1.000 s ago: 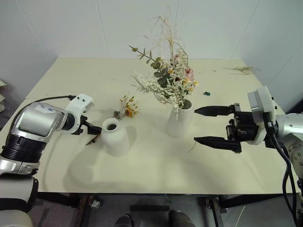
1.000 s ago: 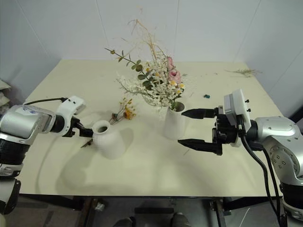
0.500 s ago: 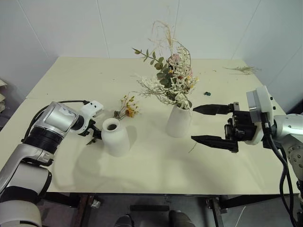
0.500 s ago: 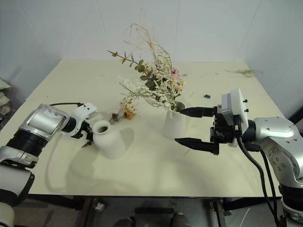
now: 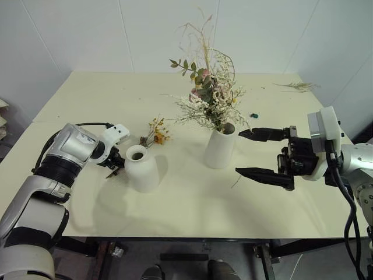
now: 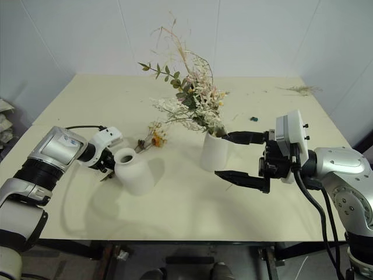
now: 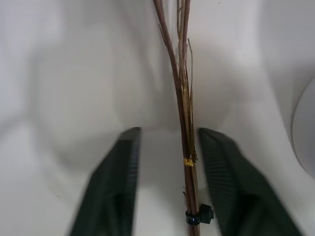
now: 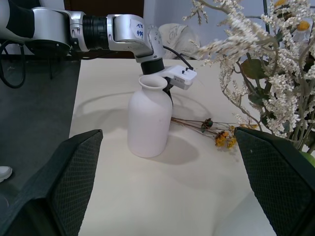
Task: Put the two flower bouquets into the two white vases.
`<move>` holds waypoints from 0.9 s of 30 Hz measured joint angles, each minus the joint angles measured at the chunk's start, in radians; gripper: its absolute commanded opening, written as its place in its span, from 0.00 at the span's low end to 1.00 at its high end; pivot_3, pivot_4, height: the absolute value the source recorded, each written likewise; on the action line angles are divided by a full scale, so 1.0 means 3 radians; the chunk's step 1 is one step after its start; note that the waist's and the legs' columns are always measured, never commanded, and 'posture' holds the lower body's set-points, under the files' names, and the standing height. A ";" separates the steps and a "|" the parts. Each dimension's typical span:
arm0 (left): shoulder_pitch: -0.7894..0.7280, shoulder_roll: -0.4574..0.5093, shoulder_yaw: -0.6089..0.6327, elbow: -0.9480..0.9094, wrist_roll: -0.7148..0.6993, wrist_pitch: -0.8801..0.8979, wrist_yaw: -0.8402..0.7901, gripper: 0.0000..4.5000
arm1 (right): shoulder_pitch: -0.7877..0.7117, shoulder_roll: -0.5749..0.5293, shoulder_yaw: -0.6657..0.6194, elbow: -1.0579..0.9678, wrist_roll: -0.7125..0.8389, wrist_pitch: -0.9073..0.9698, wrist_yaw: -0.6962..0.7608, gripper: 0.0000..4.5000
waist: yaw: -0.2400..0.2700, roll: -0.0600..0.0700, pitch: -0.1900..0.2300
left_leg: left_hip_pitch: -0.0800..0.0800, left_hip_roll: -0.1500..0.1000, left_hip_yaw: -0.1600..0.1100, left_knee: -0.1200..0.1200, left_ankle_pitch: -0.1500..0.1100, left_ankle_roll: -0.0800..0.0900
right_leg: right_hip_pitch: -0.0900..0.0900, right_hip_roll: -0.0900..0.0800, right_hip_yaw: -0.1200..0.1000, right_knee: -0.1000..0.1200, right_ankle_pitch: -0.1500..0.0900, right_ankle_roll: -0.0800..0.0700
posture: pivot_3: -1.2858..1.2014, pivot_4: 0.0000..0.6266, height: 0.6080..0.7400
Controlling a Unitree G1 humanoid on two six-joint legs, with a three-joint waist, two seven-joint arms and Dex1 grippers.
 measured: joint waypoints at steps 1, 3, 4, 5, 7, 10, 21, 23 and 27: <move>0.0000 0.0000 0.0019 0.0024 0.0008 -0.0009 0.0000 0.14 | -0.0007 0.0000 0.0000 -0.0017 0.0011 0.0000 -0.0003 1.00 | -0.0001 0.0000 0.0000 | 0.0000 0.0000 0.0000 0.0000 0.0000 0.0000 | 0.0000 0.0000 0.0000 0.0000 0.0000 0.0000 | 0.52 0.24 1.00; 0.0000 0.0004 0.0060 0.0077 0.0026 -0.0027 0.0004 0.01 | -0.0012 0.0002 0.0000 -0.0057 0.0037 -0.0002 -0.0006 1.00 | -0.0002 0.0000 0.0000 | -0.0001 0.0000 0.0000 0.0000 0.0000 0.0000 | 0.0000 0.0000 0.0000 -0.0001 0.0000 0.0000 | 0.52 0.24 1.00; 0.0000 0.0011 0.0082 0.0103 0.0035 -0.0041 0.0013 0.00 | -0.0012 0.0003 -0.0001 -0.0078 0.0049 -0.0002 -0.0010 1.00 | -0.0002 0.0000 0.0000 | -0.0001 0.0000 0.0000 0.0000 0.0000 0.0000 | 0.0000 0.0000 0.0000 -0.0001 0.0000 0.0000 | 0.52 0.24 1.00; 0.0001 0.0020 0.0094 0.0121 0.0054 -0.0047 0.0030 0.00 | -0.0012 0.0005 -0.0001 -0.0098 0.0066 -0.0002 -0.0010 1.00 | -0.0002 0.0000 0.0000 | -0.0001 0.0000 0.0000 0.0000 0.0000 0.0000 | -0.0001 0.0000 0.0000 -0.0001 0.0000 0.0000 | 0.52 0.24 1.00; 0.0001 0.0024 0.0166 0.0222 0.0086 -0.0076 0.0077 0.00 | -0.0013 0.0007 -0.0003 -0.0115 0.0088 -0.0003 -0.0013 1.00 | 0.0001 0.0000 0.0000 | -0.0002 0.0000 0.0000 0.0000 0.0000 0.0000 | -0.0001 0.0000 0.0000 -0.0002 0.0000 0.0000 | 0.52 0.24 1.00; 0.0008 0.0035 0.0292 0.0377 0.0116 -0.0181 0.0143 0.00 | -0.0019 0.0007 -0.0006 -0.0118 0.0099 -0.0003 -0.0016 1.00 | 0.0007 0.0000 0.0000 | -0.0003 0.0000 0.0000 0.0000 0.0000 0.0000 | -0.0001 -0.0001 0.0000 -0.0003 0.0000 0.0001 | 0.52 0.24 1.00; 0.0167 -0.0158 0.1677 0.0471 -0.0591 -0.0893 0.0303 0.00 | -0.0020 0.0027 0.0001 -0.0087 0.0024 -0.0088 -0.0015 1.00 | 0.0018 0.0000 0.0000 | -0.0005 0.0000 -0.0001 -0.0001 -0.0001 0.0000 | -0.0001 -0.0002 -0.0001 -0.0003 0.0001 0.0002 | 0.52 0.24 1.00; 0.0212 -0.0241 0.1976 0.0410 -0.0818 -0.1052 0.0288 0.00 | -0.0020 0.0035 0.0001 -0.0077 0.0001 -0.0108 -0.0015 1.00 | 0.0018 0.0000 0.0000 | -0.0005 0.0000 -0.0001 0.0000 -0.0001 0.0000 | -0.0001 -0.0002 -0.0002 -0.0002 0.0001 0.0002 | 0.52 0.24 1.00; 0.0401 -0.0425 0.2611 0.0075 -0.1476 -0.1192 0.0063 0.00 | -0.0012 0.0067 0.0004 -0.0010 -0.0053 -0.0139 -0.0017 1.00 | 0.0004 0.0000 0.0000 | -0.0004 0.0000 0.0000 0.0000 -0.0001 0.0000 | -0.0002 -0.0003 -0.0001 -0.0001 0.0001 0.0002 | 0.52 0.24 1.00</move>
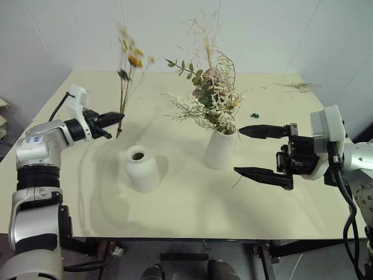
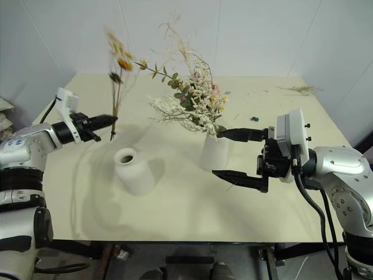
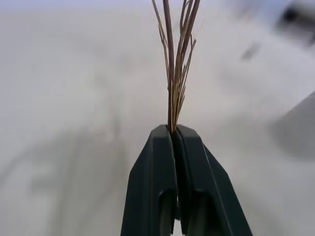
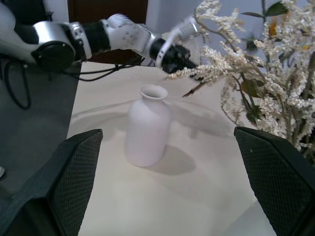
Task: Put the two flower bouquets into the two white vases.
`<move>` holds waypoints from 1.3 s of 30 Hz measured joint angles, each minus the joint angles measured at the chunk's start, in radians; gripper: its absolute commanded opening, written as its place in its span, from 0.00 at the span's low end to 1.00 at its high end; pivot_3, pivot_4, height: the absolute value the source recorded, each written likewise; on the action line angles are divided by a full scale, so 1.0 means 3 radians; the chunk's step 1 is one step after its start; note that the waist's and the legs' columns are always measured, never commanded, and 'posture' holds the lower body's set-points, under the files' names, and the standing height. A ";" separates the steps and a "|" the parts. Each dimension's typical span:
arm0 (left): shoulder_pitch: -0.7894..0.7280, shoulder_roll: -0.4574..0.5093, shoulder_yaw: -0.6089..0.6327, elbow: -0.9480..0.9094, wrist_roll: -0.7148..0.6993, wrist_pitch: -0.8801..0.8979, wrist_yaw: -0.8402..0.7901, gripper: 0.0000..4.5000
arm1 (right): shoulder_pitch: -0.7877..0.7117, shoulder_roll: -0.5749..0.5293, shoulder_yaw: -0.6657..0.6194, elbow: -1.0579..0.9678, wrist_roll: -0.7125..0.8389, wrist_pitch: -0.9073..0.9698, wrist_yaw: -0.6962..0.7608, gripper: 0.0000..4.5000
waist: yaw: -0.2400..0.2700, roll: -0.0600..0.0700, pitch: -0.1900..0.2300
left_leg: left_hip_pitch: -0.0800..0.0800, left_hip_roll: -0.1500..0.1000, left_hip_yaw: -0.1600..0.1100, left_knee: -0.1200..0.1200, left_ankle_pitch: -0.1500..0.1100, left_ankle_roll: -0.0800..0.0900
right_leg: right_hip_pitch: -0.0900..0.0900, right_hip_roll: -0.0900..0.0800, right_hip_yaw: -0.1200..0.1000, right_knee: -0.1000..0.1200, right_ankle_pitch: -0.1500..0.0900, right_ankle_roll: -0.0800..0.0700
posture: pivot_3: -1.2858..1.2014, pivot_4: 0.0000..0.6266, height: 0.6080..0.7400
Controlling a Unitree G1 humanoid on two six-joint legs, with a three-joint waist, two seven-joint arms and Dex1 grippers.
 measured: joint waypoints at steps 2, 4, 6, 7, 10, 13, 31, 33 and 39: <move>0.0112 -0.0005 0.0267 -0.0238 -0.0335 0.0103 -0.0132 0.00 | 0.0021 0.0004 0.0001 0.0034 -0.0023 -0.0006 -0.0002 1.00 | -0.0007 0.0000 0.0000 | 0.0000 0.0001 0.0000 0.0000 0.0000 0.0000 | 0.0000 0.0001 0.0000 0.0001 0.0000 0.0000 | 0.52 0.24 1.00; 0.0217 0.0040 0.0403 -0.0460 -0.0600 0.0300 -0.0219 0.00 | 0.0035 0.0015 0.0001 0.0047 -0.0037 -0.0009 -0.0005 1.00 | -0.0003 0.0000 0.0000 | 0.0001 0.0001 0.0000 0.0000 0.0000 0.0000 | 0.0000 0.0000 0.0000 0.0002 0.0000 0.0000 | 0.52 0.24 1.00; 0.0329 0.0084 0.0471 -0.0675 -0.0835 0.0543 -0.0293 0.00 | 0.0046 0.0036 0.0001 0.0050 -0.0058 -0.0017 -0.0011 1.00 | 0.0003 0.0000 0.0000 | 0.0002 0.0000 -0.0001 0.0002 0.0000 0.0000 | 0.0001 0.0000 0.0000 0.0002 0.0000 0.0000 | 0.52 0.24 1.00; 0.0376 0.0091 0.0487 -0.0765 -0.0926 0.0647 -0.0306 0.00 | 0.0050 0.0047 0.0001 0.0054 -0.0072 -0.0019 -0.0017 1.00 | 0.0004 0.0000 0.0000 | 0.0003 0.0000 0.0000 0.0005 0.0000 0.0000 | 0.0002 0.0000 0.0000 0.0003 0.0000 0.0000 | 0.52 0.24 1.00; 0.0512 0.0102 0.0516 -0.1019 -0.1149 0.0860 -0.0334 0.00 | 0.0056 0.0093 0.0004 0.0069 -0.0107 -0.0053 -0.0030 1.00 | 0.0011 0.0000 0.0000 | 0.0003 0.0000 -0.0001 0.0011 0.0000 0.0000 | 0.0004 0.0000 0.0000 0.0004 0.0001 -0.0001 | 0.52 0.24 1.00; 0.0604 0.0098 0.0514 -0.1226 -0.1281 0.0934 -0.0321 0.00 | 0.0056 0.0110 0.0007 0.0096 -0.0143 -0.0072 -0.0037 1.00 | 0.0010 0.0000 0.0000 | 0.0003 0.0000 0.0000 0.0014 0.0000 0.0000 | 0.0007 0.0000 0.0000 0.0002 0.0003 -0.0001 | 0.52 0.24 1.00; 0.1198 -0.0429 0.0171 -0.1735 -0.1368 0.0376 -0.0226 0.00 | 0.0131 0.0134 0.0005 0.0136 -0.0210 -0.0077 -0.0198 1.00 | 0.0010 0.0000 0.0000 | 0.0003 0.0000 0.0000 0.0014 -0.0001 0.0000 | 0.0008 0.0001 0.0000 -0.0004 0.0004 -0.0003 | 0.52 0.24 1.00; 0.1222 -0.0425 0.0155 -0.1735 -0.1368 0.0359 -0.0228 0.00 | 0.0140 0.0134 0.0002 0.0127 -0.0210 -0.0077 -0.0218 1.00 | 0.0011 0.0000 0.0000 | 0.0004 0.0001 0.0000 0.0014 -0.0001 0.0000 | 0.0008 0.0001 0.0000 -0.0004 0.0004 -0.0003 | 0.52 0.24 1.00; 0.1320 -0.0372 0.0153 -0.1734 -0.1367 0.0300 -0.0235 0.00 | 0.0167 0.0133 -0.0045 0.0113 -0.0210 -0.0077 -0.0257 1.00 | 0.0011 0.0000 0.0000 | 0.0004 0.0001 0.0000 0.0013 -0.0001 0.0000 | 0.0009 0.0001 0.0000 -0.0005 0.0004 -0.0003 | 0.52 0.24 1.00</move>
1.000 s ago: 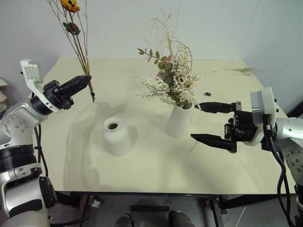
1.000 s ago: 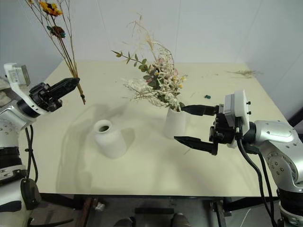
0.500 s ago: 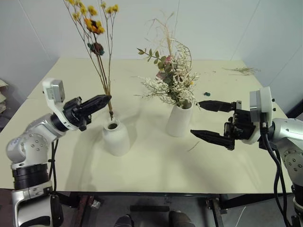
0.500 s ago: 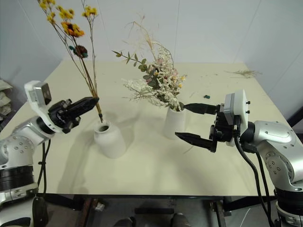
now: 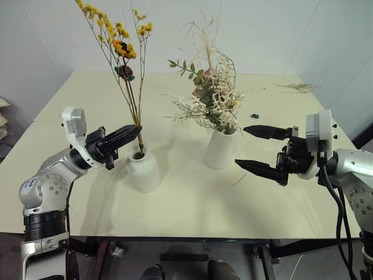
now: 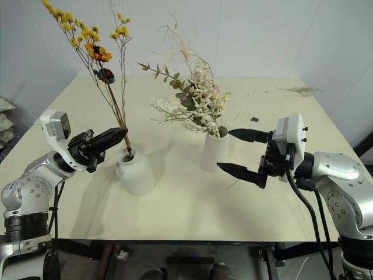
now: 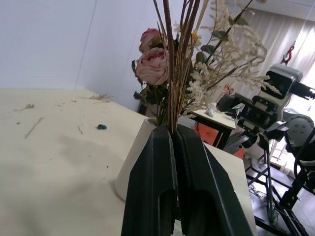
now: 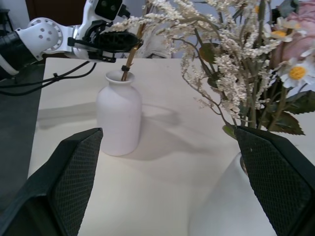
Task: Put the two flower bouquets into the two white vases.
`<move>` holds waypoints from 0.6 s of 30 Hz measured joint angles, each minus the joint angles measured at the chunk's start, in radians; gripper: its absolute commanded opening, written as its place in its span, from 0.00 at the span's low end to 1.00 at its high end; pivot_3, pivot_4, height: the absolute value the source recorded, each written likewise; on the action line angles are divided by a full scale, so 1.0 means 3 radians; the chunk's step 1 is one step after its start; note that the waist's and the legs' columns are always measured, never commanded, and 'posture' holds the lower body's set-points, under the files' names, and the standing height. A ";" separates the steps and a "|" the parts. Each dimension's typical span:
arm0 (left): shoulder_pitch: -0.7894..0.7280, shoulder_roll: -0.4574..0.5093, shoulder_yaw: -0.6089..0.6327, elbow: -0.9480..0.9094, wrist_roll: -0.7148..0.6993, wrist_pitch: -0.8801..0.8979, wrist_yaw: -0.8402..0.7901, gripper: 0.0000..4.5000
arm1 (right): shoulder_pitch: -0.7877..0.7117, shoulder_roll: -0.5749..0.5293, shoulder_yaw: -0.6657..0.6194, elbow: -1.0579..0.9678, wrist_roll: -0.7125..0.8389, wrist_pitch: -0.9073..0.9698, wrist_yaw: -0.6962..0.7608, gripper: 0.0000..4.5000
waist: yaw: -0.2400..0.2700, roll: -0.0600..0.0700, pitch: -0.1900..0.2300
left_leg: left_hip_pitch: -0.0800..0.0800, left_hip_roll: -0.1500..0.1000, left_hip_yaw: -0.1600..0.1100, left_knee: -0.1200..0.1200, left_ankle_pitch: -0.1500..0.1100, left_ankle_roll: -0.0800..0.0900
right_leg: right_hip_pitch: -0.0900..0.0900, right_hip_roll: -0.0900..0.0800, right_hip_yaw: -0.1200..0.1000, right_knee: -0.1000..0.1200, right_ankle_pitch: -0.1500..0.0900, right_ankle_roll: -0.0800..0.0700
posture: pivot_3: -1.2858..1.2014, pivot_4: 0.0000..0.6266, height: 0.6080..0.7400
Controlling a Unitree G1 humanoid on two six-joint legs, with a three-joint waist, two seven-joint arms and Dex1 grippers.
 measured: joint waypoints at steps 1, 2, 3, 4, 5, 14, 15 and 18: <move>0.0015 0.0000 -0.0005 0.0001 0.0009 -0.0030 -0.0010 0.00 | 0.0000 0.0000 -0.0007 -0.0001 0.0000 0.0000 -0.0005 1.00 | 0.0001 0.0000 0.0000 | 0.0000 0.0000 0.0000 0.0000 0.0000 0.0000 | 0.0000 0.0000 0.0000 0.0000 0.0000 0.0000 | 0.52 0.24 1.00; 0.0033 0.0000 -0.0010 0.0002 0.0031 -0.0076 -0.0031 0.00 | 0.0001 0.0000 -0.0007 -0.0003 0.0000 0.0000 -0.0008 1.00 | 0.0001 0.0000 0.0000 | 0.0000 0.0000 0.0000 0.0000 0.0000 0.0000 | 0.0000 0.0000 0.0000 -0.0001 0.0000 0.0000 | 0.52 0.24 1.00; 0.0048 0.0000 -0.0022 0.0012 0.0059 -0.0117 -0.0038 0.00 | 0.0004 0.0000 -0.0008 -0.0006 0.0000 0.0000 -0.0014 1.00 | 0.0002 0.0000 0.0000 | 0.0000 0.0000 0.0000 0.0000 0.0000 0.0000 | 0.0000 0.0000 0.0000 -0.0001 0.0000 0.0000 | 0.52 0.24 1.00; 0.0060 0.0000 -0.0041 0.0026 0.0083 -0.0145 -0.0039 0.00 | 0.0006 0.0000 -0.0008 -0.0010 0.0000 0.0000 -0.0023 1.00 | 0.0002 0.0000 0.0000 | 0.0000 0.0000 0.0000 0.0000 0.0000 0.0000 | 0.0000 0.0000 0.0000 -0.0001 0.0000 0.0000 | 0.52 0.24 1.00; 0.0071 -0.0003 -0.0067 0.0038 0.0098 -0.0167 -0.0036 0.00 | 0.0009 0.0000 -0.0009 -0.0014 0.0000 0.0000 -0.0030 1.00 | 0.0002 0.0000 0.0000 | 0.0000 0.0000 0.0000 0.0000 0.0000 0.0000 | 0.0000 0.0000 0.0000 -0.0001 0.0000 0.0000 | 0.52 0.24 1.00; 0.0095 -0.0042 -0.0161 0.0045 0.0136 -0.0191 0.0024 0.51 | 0.0016 0.0000 -0.0013 -0.0062 0.0001 0.0001 -0.0060 1.00 | -0.0003 0.0000 0.0000 | 0.0000 0.0000 0.0000 -0.0002 0.0000 0.0000 | 0.0000 0.0000 0.0000 -0.0003 0.0000 0.0000 | 0.52 0.24 1.00; 0.0115 -0.0021 -0.0150 0.0045 0.0136 -0.0209 0.0009 0.58 | 0.0021 0.0000 -0.0015 -0.0063 0.0001 0.0001 -0.0060 1.00 | -0.0004 0.0000 0.0000 | 0.0000 0.0000 0.0000 -0.0003 0.0000 0.0000 | 0.0000 0.0000 0.0000 -0.0004 0.0000 0.0000 | 0.52 0.24 1.00; 0.0161 0.0142 -0.0081 0.0038 0.0126 -0.0214 -0.0053 0.78 | 0.0027 0.0000 -0.0016 -0.0062 0.0000 0.0000 -0.0060 1.00 | -0.0005 0.0000 0.0000 | 0.0000 0.0000 0.0000 -0.0005 0.0000 0.0000 | -0.0001 0.0000 0.0000 -0.0004 0.0000 -0.0001 | 0.52 0.24 1.00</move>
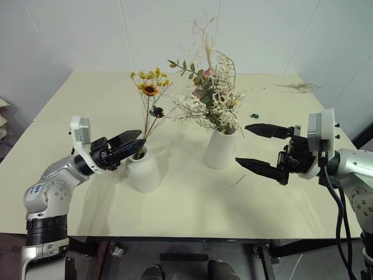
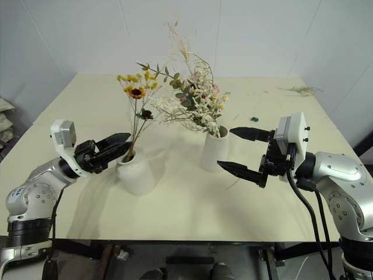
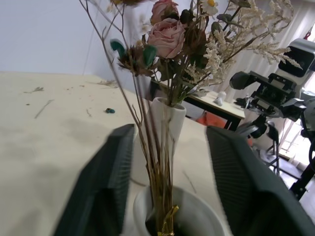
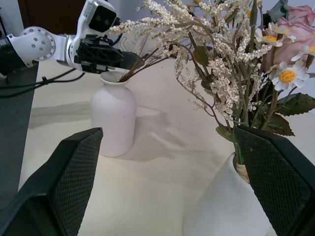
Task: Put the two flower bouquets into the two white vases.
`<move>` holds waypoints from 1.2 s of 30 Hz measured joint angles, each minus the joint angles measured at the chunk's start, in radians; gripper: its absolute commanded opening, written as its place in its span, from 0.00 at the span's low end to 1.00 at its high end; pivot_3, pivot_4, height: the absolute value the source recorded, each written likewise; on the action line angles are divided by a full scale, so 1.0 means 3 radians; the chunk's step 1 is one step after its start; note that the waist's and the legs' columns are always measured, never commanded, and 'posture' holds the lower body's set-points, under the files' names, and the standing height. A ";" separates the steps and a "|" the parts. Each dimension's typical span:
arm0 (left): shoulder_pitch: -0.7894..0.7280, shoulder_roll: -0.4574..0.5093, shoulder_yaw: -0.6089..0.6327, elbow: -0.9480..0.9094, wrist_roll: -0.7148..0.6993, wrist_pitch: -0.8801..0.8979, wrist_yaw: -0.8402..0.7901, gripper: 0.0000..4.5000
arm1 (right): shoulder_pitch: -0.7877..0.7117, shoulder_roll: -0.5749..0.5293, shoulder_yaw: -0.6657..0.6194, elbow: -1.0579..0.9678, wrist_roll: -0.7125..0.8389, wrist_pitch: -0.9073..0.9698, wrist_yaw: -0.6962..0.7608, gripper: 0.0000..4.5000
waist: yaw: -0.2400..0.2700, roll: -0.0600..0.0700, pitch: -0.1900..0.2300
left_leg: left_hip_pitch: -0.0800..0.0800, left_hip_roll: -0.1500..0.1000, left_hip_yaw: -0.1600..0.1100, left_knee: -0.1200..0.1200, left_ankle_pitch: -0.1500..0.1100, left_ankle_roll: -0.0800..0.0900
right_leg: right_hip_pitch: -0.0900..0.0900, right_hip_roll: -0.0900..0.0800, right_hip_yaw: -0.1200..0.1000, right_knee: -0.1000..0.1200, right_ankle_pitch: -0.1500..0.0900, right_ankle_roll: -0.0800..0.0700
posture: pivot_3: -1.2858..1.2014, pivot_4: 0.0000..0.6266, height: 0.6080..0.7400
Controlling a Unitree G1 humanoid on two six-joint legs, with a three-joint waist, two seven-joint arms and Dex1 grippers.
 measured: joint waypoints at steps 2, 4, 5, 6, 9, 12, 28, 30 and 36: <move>0.0025 0.0121 0.0069 -0.0031 -0.0047 0.0015 -0.0064 0.92 | 0.0000 0.0000 0.0000 0.0004 -0.0002 -0.0003 0.0000 1.00 | 0.0003 0.0000 0.0000 | 0.0000 0.0000 0.0000 -0.0001 0.0000 0.0000 | 0.0001 -0.0001 0.0000 -0.0002 0.0000 0.0000 | 0.52 0.24 1.00; 0.0058 0.0208 0.0101 -0.0063 -0.0078 0.0049 -0.0109 1.00 | -0.0003 0.0003 0.0001 0.0022 -0.0014 -0.0011 0.0002 1.00 | 0.0004 0.0000 0.0000 | 0.0000 0.0000 0.0000 -0.0001 0.0000 0.0000 | 0.0001 -0.0001 0.0000 -0.0004 0.0000 0.0000 | 0.52 0.24 1.00; 0.0082 0.0246 0.0107 -0.0075 -0.0087 0.0057 -0.0136 1.00 | -0.0011 0.0012 0.0004 0.0040 -0.0019 -0.0022 0.0005 1.00 | 0.0004 0.0000 0.0000 | 0.0000 0.0000 0.0000 -0.0001 0.0000 0.0000 | 0.0001 -0.0001 0.0000 -0.0004 0.0000 0.0000 | 0.52 0.24 1.00; 0.0094 0.0289 0.0108 -0.0076 -0.0087 0.0061 -0.0165 1.00 | -0.0026 0.0034 0.0006 0.0075 -0.0026 -0.0048 0.0008 1.00 | 0.0004 0.0000 0.0000 | 0.0000 0.0000 0.0000 -0.0001 0.0000 0.0000 | 0.0001 0.0000 0.0000 -0.0004 0.0000 0.0000 | 0.52 0.24 1.00; 0.0095 0.0386 0.0107 -0.0067 -0.0075 0.0049 -0.0242 1.00 | -0.0074 0.0083 0.0031 0.0144 -0.0057 -0.0086 0.0023 1.00 | 0.0004 0.0000 0.0000 | 0.0000 0.0000 0.0000 -0.0003 0.0000 0.0000 | 0.0001 -0.0001 0.0000 -0.0005 -0.0001 -0.0001 | 0.52 0.24 1.00; 0.0062 0.0392 0.0071 0.0033 -0.0034 0.0023 -0.0298 1.00 | -0.0107 0.0104 0.0078 0.0193 -0.0089 -0.0134 0.0050 1.00 | 0.0004 0.0000 0.0000 | 0.0000 0.0000 0.0000 -0.0004 0.0000 0.0000 | 0.0001 0.0000 -0.0001 -0.0006 -0.0001 -0.0002 | 0.52 0.24 1.00; -0.1205 0.0384 -0.0850 0.1402 0.0541 -0.0030 -0.1388 1.00 | -0.0190 0.0102 0.0122 0.0256 -0.0118 -0.0142 0.0091 1.00 | 0.0001 0.0000 0.0000 | -0.0004 0.0000 0.0000 -0.0016 -0.0001 0.0001 | -0.0004 0.0000 -0.0003 -0.0011 -0.0001 -0.0001 | 0.52 0.24 1.00; -0.1308 0.0337 -0.0912 0.1515 0.0578 -0.0012 -0.1503 1.00 | -0.0170 0.0099 0.0113 0.0226 -0.0116 -0.0138 0.0075 1.00 | 0.0002 0.0000 0.0000 | -0.0005 0.0000 0.0001 -0.0016 -0.0001 0.0001 | -0.0004 0.0000 -0.0003 -0.0012 -0.0001 -0.0001 | 0.52 0.24 1.00; -0.1496 0.0289 -0.0967 0.1661 0.0575 0.0221 -0.1519 1.00 | -0.0127 0.0082 0.0047 0.0183 -0.0113 -0.0121 0.0012 1.00 | -0.0011 0.0000 0.0000 | -0.0005 0.0001 0.0000 -0.0015 -0.0001 0.0001 | -0.0005 0.0001 -0.0003 -0.0010 -0.0001 0.0000 | 0.52 0.24 1.00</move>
